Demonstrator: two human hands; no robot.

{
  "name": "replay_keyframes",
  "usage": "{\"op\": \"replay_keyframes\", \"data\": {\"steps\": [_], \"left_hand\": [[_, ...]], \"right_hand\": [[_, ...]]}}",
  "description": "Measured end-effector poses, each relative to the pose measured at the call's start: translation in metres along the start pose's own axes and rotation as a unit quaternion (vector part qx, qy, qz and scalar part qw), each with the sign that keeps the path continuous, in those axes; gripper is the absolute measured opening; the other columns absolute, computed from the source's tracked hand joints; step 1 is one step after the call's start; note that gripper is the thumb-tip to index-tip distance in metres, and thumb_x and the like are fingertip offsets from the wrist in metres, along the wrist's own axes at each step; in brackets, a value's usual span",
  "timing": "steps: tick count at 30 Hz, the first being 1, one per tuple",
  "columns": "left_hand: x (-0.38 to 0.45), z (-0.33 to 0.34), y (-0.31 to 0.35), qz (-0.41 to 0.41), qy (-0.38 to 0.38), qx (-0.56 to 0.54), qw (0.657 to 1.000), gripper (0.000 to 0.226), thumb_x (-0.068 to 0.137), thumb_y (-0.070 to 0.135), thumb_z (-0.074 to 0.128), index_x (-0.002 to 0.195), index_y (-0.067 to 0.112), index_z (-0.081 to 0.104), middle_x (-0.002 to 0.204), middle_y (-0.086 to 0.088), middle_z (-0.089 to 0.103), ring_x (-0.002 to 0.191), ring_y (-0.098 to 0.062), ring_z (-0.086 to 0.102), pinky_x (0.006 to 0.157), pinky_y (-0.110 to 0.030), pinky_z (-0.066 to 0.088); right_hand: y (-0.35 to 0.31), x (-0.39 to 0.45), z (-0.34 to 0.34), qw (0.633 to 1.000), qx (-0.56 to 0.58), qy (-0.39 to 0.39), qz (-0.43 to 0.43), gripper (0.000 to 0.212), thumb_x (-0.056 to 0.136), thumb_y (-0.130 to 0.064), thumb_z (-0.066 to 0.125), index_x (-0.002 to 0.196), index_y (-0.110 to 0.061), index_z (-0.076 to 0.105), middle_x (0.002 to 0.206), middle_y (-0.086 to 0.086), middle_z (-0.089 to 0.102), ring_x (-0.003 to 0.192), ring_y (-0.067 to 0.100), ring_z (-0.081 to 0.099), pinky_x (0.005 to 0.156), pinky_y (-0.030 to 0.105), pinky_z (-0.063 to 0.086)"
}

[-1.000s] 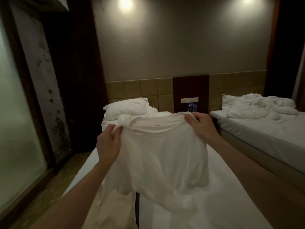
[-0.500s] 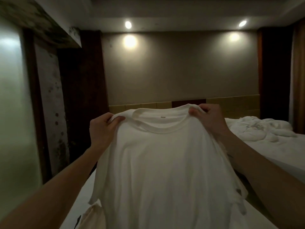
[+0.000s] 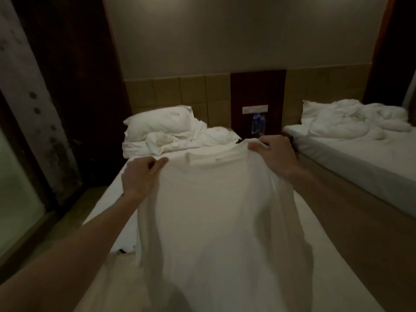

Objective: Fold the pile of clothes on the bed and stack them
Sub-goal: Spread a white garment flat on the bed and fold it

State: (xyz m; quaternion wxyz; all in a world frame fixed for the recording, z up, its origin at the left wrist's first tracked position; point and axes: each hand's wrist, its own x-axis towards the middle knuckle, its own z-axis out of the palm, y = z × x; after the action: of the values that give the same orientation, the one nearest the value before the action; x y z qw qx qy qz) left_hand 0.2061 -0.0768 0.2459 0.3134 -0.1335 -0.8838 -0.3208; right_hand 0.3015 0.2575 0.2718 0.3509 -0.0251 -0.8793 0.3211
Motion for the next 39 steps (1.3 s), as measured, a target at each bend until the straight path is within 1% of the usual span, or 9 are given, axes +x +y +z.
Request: {"op": "replay_keyframes", "data": {"steps": [5, 11, 15, 20, 24, 30, 35, 37, 39], "left_hand": [[0.023, 0.145, -0.065, -0.061, -0.108, 0.053, 0.991, 0.043, 0.1, 0.043, 0.049, 0.068, 0.014, 0.051, 0.068, -0.001, 0.058, 0.069, -0.025, 0.057, 0.059, -0.035, 0.035], [-0.019, 0.326, -0.156, -0.178, -0.257, 0.082, 0.946, 0.026, 0.105, 0.027, 0.038, 0.103, 0.006, 0.053, 0.113, -0.018, 0.055, 0.106, -0.038, 0.055, 0.084, -0.045, 0.045], [-0.058, 0.372, -0.195, -0.132, -0.278, 0.142, 0.941, 0.028, 0.106, 0.028, 0.033, 0.107, 0.008, 0.052, 0.108, -0.012, 0.05, 0.1, -0.032, 0.053, 0.076, -0.043, 0.042], [-0.064, 0.379, -0.206, -0.065, -0.229, 0.14, 0.961, 0.026, 0.106, 0.028, 0.035, 0.099, 0.01, 0.053, 0.101, -0.009, 0.053, 0.094, -0.027, 0.053, 0.072, -0.043, 0.044], [-0.066, 0.361, -0.2, -0.049, -0.232, 0.14, 0.961, 0.025, 0.103, 0.032, 0.04, 0.101, 0.012, 0.056, 0.103, -0.008, 0.056, 0.095, -0.028, 0.053, 0.079, -0.042, 0.043], [-0.079, 0.283, -0.192, -0.145, -0.374, 0.297, 0.867, 0.051, 0.097, 0.053, 0.04, 0.127, 0.012, 0.049, 0.125, -0.008, 0.05, 0.117, -0.029, 0.049, 0.094, -0.043, 0.039], [-0.082, 0.218, -0.191, -0.19, -0.499, 0.315, 0.785, 0.072, 0.084, 0.075, 0.048, 0.125, 0.016, 0.053, 0.125, -0.004, 0.059, 0.113, -0.025, 0.058, 0.098, -0.038, 0.044], [-0.082, 0.203, -0.188, -0.237, -0.517, 0.257, 0.781, 0.073, 0.088, 0.064, 0.054, 0.138, 0.011, 0.045, 0.138, -0.009, 0.051, 0.122, -0.027, 0.053, 0.101, -0.037, 0.043], [-0.077, 0.195, -0.183, -0.265, -0.483, 0.189, 0.813, 0.062, 0.094, 0.05, 0.056, 0.138, 0.007, 0.046, 0.14, -0.013, 0.049, 0.123, -0.029, 0.051, 0.1, -0.035, 0.044]], "right_hand": [[0.091, 0.043, 0.118, 0.991, -0.081, -0.085, 0.059, 0.043, 0.089, -0.047, 0.065, 0.062, -0.015, 0.055, 0.064, 0.002, 0.056, 0.066, 0.024, 0.056, 0.063, 0.041, 0.045], [0.223, 0.02, 0.275, 0.952, -0.122, -0.238, 0.15, 0.035, 0.102, -0.044, 0.044, 0.077, -0.021, 0.039, 0.085, 0.001, 0.053, 0.088, 0.027, 0.056, 0.068, 0.037, 0.04], [0.282, -0.019, 0.34, 0.931, -0.155, -0.292, 0.158, 0.027, 0.103, -0.043, 0.04, 0.092, -0.019, 0.041, 0.093, 0.003, 0.055, 0.092, 0.025, 0.054, 0.069, 0.036, 0.037], [0.298, -0.032, 0.361, 0.941, -0.245, -0.21, 0.106, 0.039, 0.098, -0.047, 0.049, 0.103, -0.01, 0.058, 0.1, 0.008, 0.058, 0.096, 0.029, 0.053, 0.074, 0.041, 0.046], [0.285, -0.035, 0.341, 0.925, -0.294, -0.217, 0.102, 0.044, 0.094, -0.052, 0.052, 0.107, -0.01, 0.057, 0.106, 0.01, 0.057, 0.098, 0.031, 0.052, 0.077, 0.043, 0.044], [0.264, -0.06, 0.27, 0.881, -0.269, -0.311, 0.233, 0.056, 0.095, -0.054, 0.05, 0.133, -0.013, 0.043, 0.134, 0.011, 0.048, 0.122, 0.035, 0.043, 0.097, 0.048, 0.037], [0.258, -0.079, 0.215, 0.827, -0.27, -0.342, 0.355, 0.066, 0.096, -0.062, 0.04, 0.138, -0.012, 0.041, 0.144, 0.013, 0.041, 0.133, 0.04, 0.036, 0.106, 0.057, 0.03], [0.265, -0.088, 0.198, 0.807, -0.274, -0.341, 0.397, 0.067, 0.097, -0.061, 0.036, 0.139, -0.01, 0.04, 0.145, 0.016, 0.04, 0.134, 0.041, 0.036, 0.108, 0.057, 0.029], [0.273, -0.096, 0.183, 0.806, -0.263, -0.331, 0.414, 0.061, 0.097, -0.055, 0.043, 0.135, -0.007, 0.046, 0.137, 0.018, 0.047, 0.126, 0.039, 0.046, 0.104, 0.047, 0.039]]}}
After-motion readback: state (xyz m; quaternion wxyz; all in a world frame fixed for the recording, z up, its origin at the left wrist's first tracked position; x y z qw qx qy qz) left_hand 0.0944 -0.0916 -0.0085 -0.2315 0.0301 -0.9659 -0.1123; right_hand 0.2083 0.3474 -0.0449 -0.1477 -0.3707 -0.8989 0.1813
